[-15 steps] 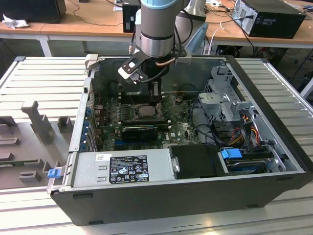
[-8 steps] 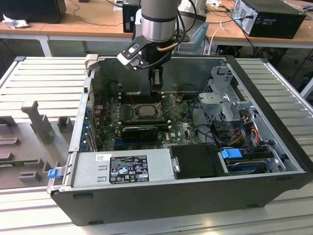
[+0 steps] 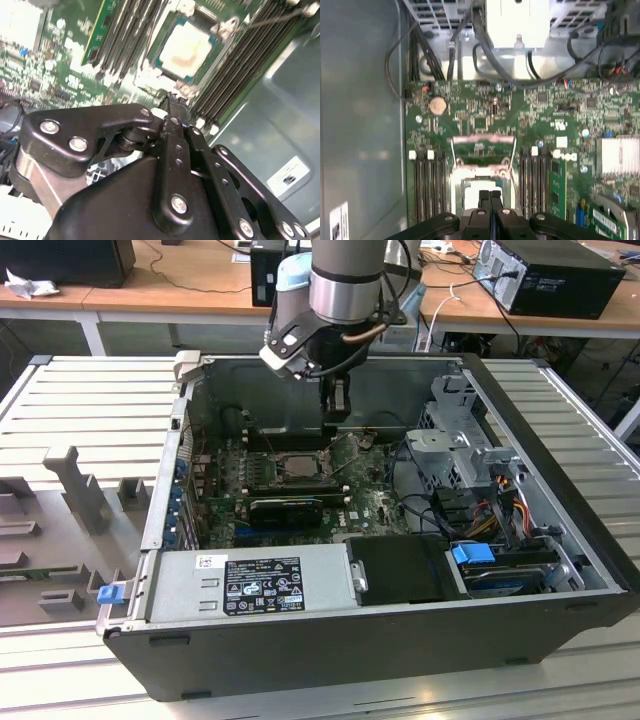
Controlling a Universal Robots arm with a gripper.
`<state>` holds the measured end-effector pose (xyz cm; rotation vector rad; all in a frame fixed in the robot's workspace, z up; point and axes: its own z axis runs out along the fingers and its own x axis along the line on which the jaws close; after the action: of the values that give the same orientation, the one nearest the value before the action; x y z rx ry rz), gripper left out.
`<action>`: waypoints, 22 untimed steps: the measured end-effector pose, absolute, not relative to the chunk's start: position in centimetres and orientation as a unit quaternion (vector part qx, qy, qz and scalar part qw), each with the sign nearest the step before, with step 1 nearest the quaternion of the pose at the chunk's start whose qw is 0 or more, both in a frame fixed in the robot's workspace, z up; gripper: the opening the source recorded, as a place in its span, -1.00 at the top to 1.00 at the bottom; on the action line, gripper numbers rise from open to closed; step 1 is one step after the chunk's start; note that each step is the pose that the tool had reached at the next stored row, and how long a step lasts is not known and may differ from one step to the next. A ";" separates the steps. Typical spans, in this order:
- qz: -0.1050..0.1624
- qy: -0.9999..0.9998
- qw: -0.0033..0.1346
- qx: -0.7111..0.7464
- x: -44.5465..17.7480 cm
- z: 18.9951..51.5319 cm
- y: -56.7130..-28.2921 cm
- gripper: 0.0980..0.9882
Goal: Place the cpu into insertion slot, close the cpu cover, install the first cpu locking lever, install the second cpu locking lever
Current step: 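Close the cpu cover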
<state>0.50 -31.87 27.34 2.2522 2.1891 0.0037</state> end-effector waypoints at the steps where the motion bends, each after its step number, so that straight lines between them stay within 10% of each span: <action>1: 0.001 0.697 0.000 0.717 0.9 27.3 -31.9 0.98; 22: 0.006 0.723 -0.002 0.691 6.1 24.9 -31.7 0.98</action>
<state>6.12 -31.70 24.95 2.1741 2.2739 0.0184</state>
